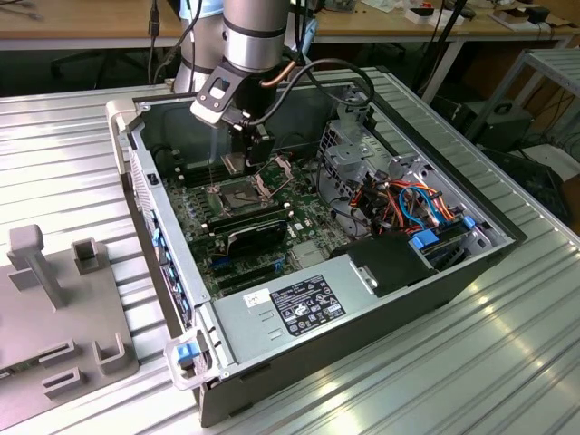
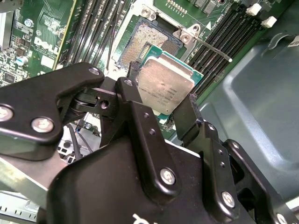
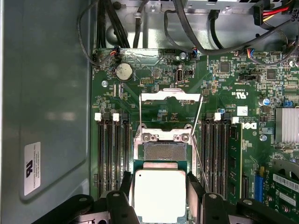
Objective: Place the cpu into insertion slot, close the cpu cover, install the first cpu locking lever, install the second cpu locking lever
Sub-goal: 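Place the cpu into insertion slot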
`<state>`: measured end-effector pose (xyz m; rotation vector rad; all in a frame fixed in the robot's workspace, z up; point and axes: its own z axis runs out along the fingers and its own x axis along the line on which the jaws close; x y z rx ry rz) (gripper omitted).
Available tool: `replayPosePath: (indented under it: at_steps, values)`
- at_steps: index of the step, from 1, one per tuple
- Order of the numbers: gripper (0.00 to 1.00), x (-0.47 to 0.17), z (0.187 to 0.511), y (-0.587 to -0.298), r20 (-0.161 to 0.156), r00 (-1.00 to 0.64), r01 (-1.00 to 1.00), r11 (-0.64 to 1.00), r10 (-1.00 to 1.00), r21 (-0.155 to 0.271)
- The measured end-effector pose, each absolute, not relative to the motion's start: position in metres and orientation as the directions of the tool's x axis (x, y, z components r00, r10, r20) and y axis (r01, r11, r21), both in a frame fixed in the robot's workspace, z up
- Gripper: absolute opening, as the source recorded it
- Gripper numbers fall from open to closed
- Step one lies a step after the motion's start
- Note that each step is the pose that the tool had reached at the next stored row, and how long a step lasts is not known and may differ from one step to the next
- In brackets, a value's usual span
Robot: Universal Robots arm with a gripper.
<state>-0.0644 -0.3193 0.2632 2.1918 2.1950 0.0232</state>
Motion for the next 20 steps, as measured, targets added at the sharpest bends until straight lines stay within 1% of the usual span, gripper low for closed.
replayPosePath:
  at_steps: [20]
  values:
    - [0.55,-0.064,0.25,-0.319,-0.018,-0.001,0.999,0.002,1.0,0.039]
